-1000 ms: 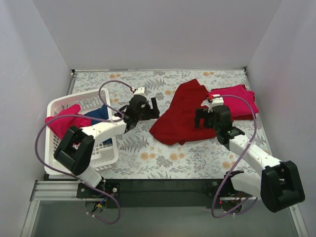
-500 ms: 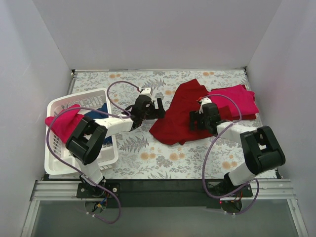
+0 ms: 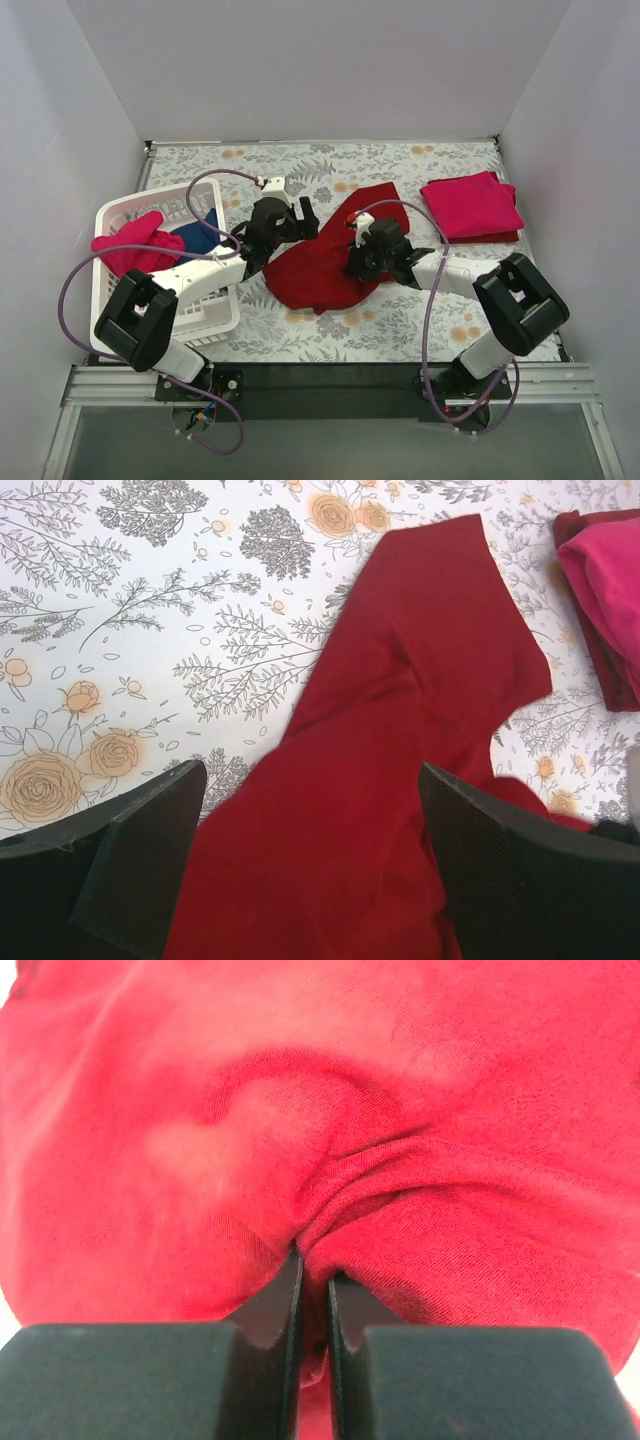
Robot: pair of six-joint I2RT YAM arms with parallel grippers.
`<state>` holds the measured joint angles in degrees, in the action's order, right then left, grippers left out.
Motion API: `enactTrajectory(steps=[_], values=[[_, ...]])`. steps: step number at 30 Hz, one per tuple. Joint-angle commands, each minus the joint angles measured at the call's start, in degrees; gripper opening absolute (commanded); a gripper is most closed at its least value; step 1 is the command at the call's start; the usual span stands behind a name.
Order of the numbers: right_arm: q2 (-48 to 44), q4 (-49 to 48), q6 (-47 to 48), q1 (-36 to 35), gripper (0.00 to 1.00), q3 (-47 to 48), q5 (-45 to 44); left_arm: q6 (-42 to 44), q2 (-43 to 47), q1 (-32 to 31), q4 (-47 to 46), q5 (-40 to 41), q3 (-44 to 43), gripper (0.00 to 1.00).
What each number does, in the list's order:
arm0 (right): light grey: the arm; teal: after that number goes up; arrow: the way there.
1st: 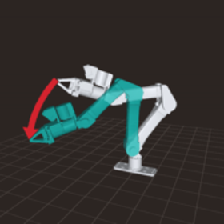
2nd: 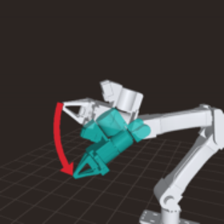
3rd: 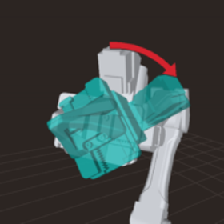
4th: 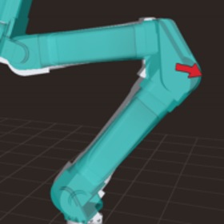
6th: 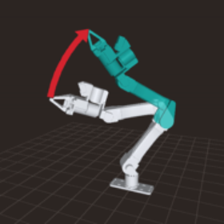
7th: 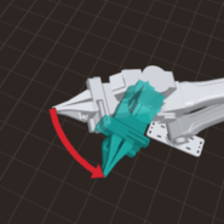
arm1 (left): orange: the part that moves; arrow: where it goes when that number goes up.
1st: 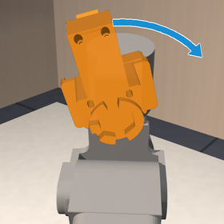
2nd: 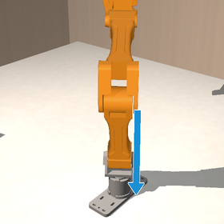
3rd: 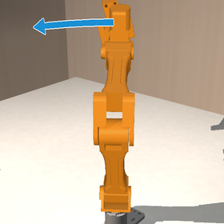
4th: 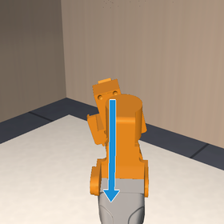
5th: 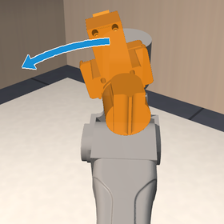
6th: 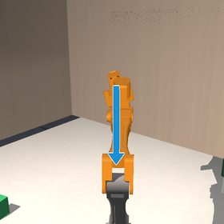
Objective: Fold and stack the t-shirts
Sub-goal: Flatten the tshirt out
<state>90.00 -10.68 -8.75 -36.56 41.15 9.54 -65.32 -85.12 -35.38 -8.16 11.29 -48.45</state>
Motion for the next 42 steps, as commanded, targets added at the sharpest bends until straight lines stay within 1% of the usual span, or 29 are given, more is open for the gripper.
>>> enactTrajectory(steps=[1,3,4,5,6,8,9,10,11,12,13,16,18,20,21,27,28,29,32,37,42], values=[[-4.2,6.5,1.2,-3.1,0.01,-1.0,4.9,1.2,0.0,0.0,0.5,2.6,0.1,0.8],[-6.2,10.5,1.9,-4.7,0.01,-1.4,3.7,1.2,-2.8,0.0,0.4,1.6,-0.8,0.8],[-8.3,14.6,2.1,-5.2,0.02,-1.7,3.1,1.2,-3.7,0.0,0.3,0.8,-1.2,0.8],[-9.5,15.8,1.7,-5.3,0.08,-1.9,2.4,1.2,-4.6,0.0,-0.1,-1.2,-2.2,0.8],[-12.4,18.0,0.9,-5.3,0.21,-2.6,0.6,1.2,-6.4,0.0,-0.8,-2.2,-3.0,0.8],[-15.3,19.4,-0.2,-5.3,0.41,-2.6,-2.4,1.2,-7.9,-0.3,-1.6,-3.8,-3.8,0.8],[-16.8,20.2,-1.6,-5.2,0.5,-2.5,-6.4,1.2,-9.3,-0.5,-2.3,-4.6,-4.2,0.8],[-19.2,20.7,-2.2,-5.2,0.62,-2.1,-8.2,1.1,-10.0,-0.7,-3.1,-5.0,-4.7,0.8],[-20.2,21.8,-2.8,-4.9,0.66,-1.9,-9.3,1.1,-10.7,-1.2,-3.3,-5.3,-6.3,0.8],[-21.0,22.2,-3.5,-4.8,0.68,-1.9,-12.8,1.4,-11.9,-1.6,-3.4,-5.6,-7.1,0.8],[-21.7,22.5,-4.8,-4.0,0.71,-2.5,-13.7,1.8,-12.5,-2.1,-3.7,-5.8,-8.0,0.8],[-24.2,22.5,-7.1,-1.2,0.73,-5.1,-16.8,3.8,-15.0,-4.3,-4.7,-6.7,-11.5,0.8],[-25.1,22.5,-8.3,2.5,0.74,-6.6,-16.3,4.8,-17.3,-6.3,-4.8,-7.1,-13.5,0.8],[-27.3,22.5,-9.3,4.6,0.75,-8.4,-16.5,7.3,-19.3,-7.9,-6.0,-7.9,-16.9,0.8],[-28.3,22.1,-10.4,6.2,0.75,-9.0,-16.7,8.3,-21.8,-8.5,-6.2,-8.4,-20.0,0.8],[-37.0,21.9,-13.5,11.0,0.76,-12.7,-18.3,16.0,-31.8,-12.0,-5.1,-11.2,-29.0,0.79],[-38.7,21.9,-13.7,11.3,0.76,-13.0,-18.7,16.7,-32.9,-12.3,-4.7,-11.2,-31.2,0.79],[-39.6,22.0,-13.9,11.6,0.77,-13.4,-18.9,17.8,-34.8,-12.9,-4.2,-13.8,-32.1,0.79],[-42.7,22.0,-15.0,12.6,0.77,-14.2,-19.5,19.0,-38.3,-13.8,-3.4,-16.4,-35.3,0.79],[-45.7,22.4,-15.2,13.3,0.78,-14.9,-18.9,20.8,-42.6,-14.6,-1.8,-15.9,-39.3,0.79],[-46.1,22.3,-14.9,13.8,0.79,-15.5,-18.1,24.4,-46.9,-15.9,-0.6,-14.6,-42.8,0.79]])
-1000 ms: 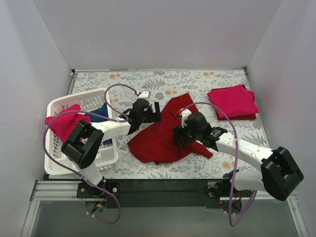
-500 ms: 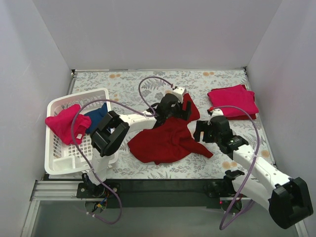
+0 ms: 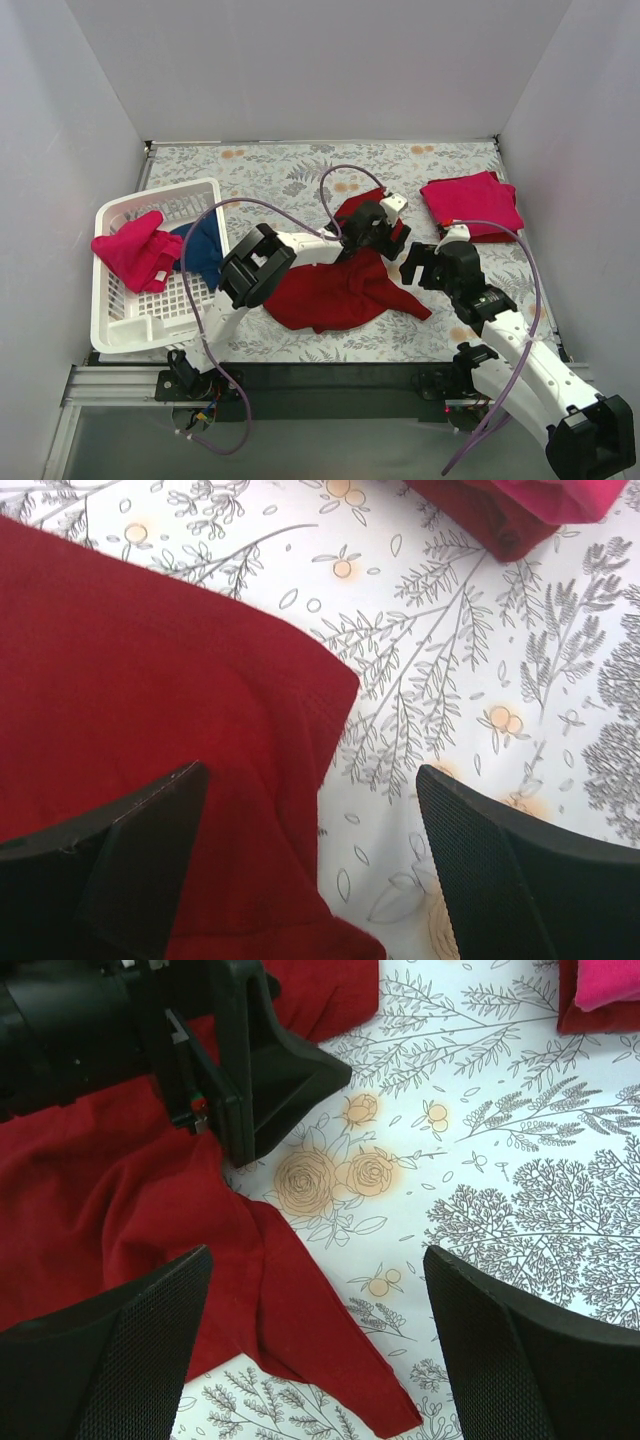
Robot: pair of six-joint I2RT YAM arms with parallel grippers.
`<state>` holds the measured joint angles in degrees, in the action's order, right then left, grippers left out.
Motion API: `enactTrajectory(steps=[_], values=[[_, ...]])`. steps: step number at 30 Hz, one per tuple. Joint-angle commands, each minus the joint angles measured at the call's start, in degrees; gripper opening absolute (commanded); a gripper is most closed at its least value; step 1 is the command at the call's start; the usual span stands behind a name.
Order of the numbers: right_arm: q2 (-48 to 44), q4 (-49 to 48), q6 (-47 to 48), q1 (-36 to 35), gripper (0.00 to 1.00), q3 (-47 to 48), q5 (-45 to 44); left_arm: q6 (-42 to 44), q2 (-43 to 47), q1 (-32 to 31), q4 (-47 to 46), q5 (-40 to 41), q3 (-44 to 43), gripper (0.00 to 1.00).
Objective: Fold and stack the t-shirts
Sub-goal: Flatten the tshirt out
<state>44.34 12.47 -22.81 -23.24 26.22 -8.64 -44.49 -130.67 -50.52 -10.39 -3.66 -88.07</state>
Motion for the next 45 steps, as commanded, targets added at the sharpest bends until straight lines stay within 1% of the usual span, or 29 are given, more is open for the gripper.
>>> enactTrajectory(steps=[1,3,5,10,12,13,14,15,16,17,18,19,22,24,25,27,31,34,37,41,45], values=[[-0.5,-0.9,-0.6,0.6,0.79,-0.6,0.2,4.4,-1.9,-1.2,2.0,1.3,-3.7,0.78],[-0.6,-1.0,-0.4,0.8,0.79,-0.6,0.5,5.3,-3.0,-1.4,2.8,2.4,-4.6,0.76],[-0.8,-1.0,0.0,0.9,0.79,-0.5,0.7,6.6,-3.9,-1.9,3.3,5.4,-5.3,0.75],[-1.4,-1.0,0.2,1.6,0.8,-0.8,1.2,8.9,-4.7,-2.2,3.6,7.5,-5.7,0.65],[-1.6,-1.0,0.1,1.7,0.8,-1.1,1.4,9.9,-5.6,-2.1,4.2,8.9,-6.4,0.52],[-1.7,-1.0,0.2,1.7,0.8,-1.2,1.6,9.8,-5.9,-2.2,4.5,9.8,-6.8,0.37],[-1.6,-1.1,0.4,1.7,0.8,-1.3,1.9,9.9,-6.1,-2.2,4.8,10.7,-7.2,0.3],[-1.4,-1.3,1.8,1.7,0.8,-1.3,3.3,9.7,-6.0,-2.2,4.9,13.0,-7.3,0.18],[-1.2,-1.2,2.6,1.7,0.8,-1.3,4.2,9.6,-5.8,-2.1,4.9,14.9,-7.5,0.0],[-0.8,-1.4,3.5,1.7,0.79,-1.3,5.5,9.3,-5.6,-1.8,5.1,16.7,-7.8,0.0],[-0.4,-1.4,4.3,1.7,0.79,-1.4,7.8,8.2,-4.6,-1.5,5.9,20.2,-8.4,0.0],[0.4,-1.5,5.5,1.8,0.78,-1.4,8.3,7.4,-3.8,-0.3,6.5,21.6,-8.8,0.0],[1.7,-3.7,6.2,1.6,0.76,-2.7,16.7,2.7,1.2,2.5,8.7,24.2,-7.8,0.0],[2.5,-6.0,5.7,1.4,0.75,-3.7,21.4,0.7,4.8,5.6,8.3,24.7,-4.7,0.0],[2.9,-6.2,5.5,1.2,0.74,-4.2,22.1,-0.8,8.2,6.7,8.1,24.7,-3.4,0.0],[3.8,-6.1,5.3,0.6,0.73,-5.1,21.5,-2.1,12.5,9.7,7.9,25.9,-0.5,0.0],[6.3,-7.4,4.5,0.1,0.73,-4.9,19.7,-2.6,19.2,11.8,6.4,27.1,5.2,0.0],[7.5,-8.2,4.6,-0.6,0.72,-4.6,19.7,-2.8,21.4,12.4,6.8,28.5,7.5,0.0],[8.2,-9.3,6.6,-0.8,0.73,-3.1,15.8,-3.2,23.1,12.8,6.7,28.7,9.4,0.0],[14.3,-13.6,9.0,-0.7,0.75,2.9,9.1,-4.0,25.9,13.1,6.7,29.0,12.0,0.0],[22.1,-17.2,11.1,-0.7,0.75,7.0,9.0,-4.6,27.7,13.6,6.6,28.5,14.1,0.0]])
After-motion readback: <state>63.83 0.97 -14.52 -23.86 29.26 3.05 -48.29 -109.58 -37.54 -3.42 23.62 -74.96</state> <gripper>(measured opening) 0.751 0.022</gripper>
